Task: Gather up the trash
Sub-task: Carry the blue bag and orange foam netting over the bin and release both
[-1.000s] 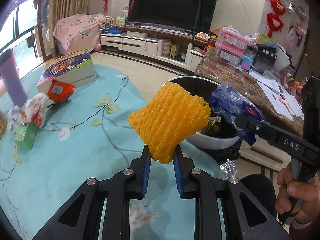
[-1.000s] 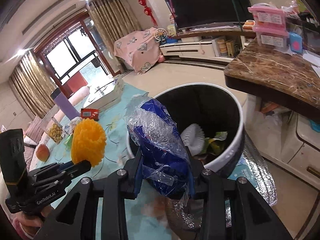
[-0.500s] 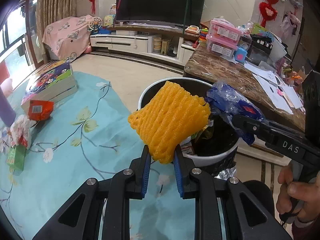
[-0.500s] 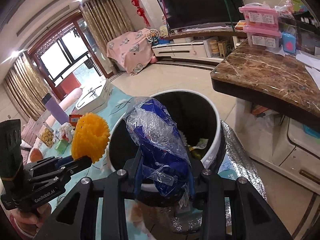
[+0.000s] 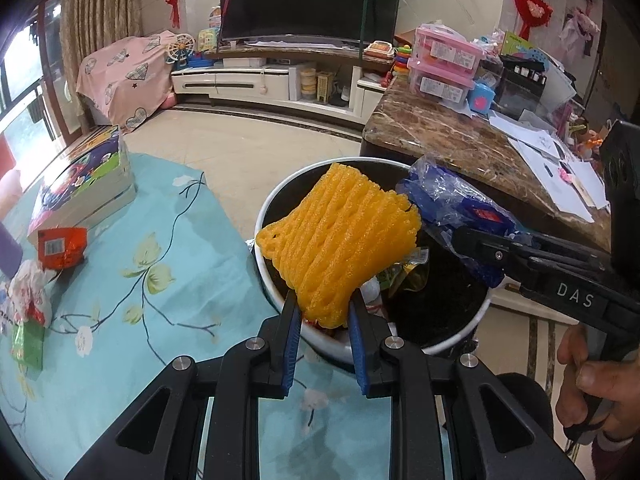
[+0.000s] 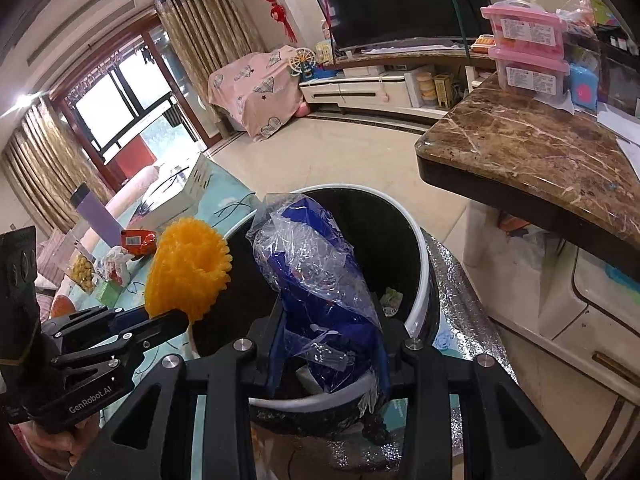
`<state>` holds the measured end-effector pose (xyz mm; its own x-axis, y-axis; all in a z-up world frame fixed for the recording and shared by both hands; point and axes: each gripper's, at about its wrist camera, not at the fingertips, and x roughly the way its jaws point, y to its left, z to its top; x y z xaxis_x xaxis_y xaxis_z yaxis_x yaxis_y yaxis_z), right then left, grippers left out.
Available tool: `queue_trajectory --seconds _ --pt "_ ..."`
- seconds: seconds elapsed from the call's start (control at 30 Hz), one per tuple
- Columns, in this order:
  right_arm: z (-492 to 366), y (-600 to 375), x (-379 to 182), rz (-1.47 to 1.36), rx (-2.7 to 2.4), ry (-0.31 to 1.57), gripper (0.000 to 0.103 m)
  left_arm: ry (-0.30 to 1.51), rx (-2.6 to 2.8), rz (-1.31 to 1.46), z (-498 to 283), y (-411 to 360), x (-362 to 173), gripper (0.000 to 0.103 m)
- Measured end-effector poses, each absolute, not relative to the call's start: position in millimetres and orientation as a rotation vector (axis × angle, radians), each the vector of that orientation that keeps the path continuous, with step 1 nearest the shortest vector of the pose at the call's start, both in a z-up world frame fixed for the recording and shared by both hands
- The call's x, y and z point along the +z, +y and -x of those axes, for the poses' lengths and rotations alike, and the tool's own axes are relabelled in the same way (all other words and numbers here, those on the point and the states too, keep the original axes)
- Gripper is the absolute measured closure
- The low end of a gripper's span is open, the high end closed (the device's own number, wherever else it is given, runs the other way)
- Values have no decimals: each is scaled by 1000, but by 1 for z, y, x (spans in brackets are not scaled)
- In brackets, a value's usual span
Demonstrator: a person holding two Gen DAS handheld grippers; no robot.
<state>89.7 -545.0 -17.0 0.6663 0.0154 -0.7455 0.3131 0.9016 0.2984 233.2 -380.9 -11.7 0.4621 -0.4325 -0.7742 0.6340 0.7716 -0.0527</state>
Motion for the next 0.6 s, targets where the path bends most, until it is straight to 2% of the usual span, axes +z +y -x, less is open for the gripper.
queue_trajectory --seconds 0.23,0.33,0.47,0.6 --pt "-100 -549 -23 -423 -164 856 64 886 -659 -275 -243 -394 -15 78" --pt "-104 -549 -26 -420 -159 876 63 896 -660 -281 -247 -399 -16 69" --pt "-108 -553 -26 -422 -163 886 57 891 -657 -275 -249 -398 -13 55" --pt "-107 -558 -23 -434 -172 874 42 894 -663 -247 -248 -390 -14 54"
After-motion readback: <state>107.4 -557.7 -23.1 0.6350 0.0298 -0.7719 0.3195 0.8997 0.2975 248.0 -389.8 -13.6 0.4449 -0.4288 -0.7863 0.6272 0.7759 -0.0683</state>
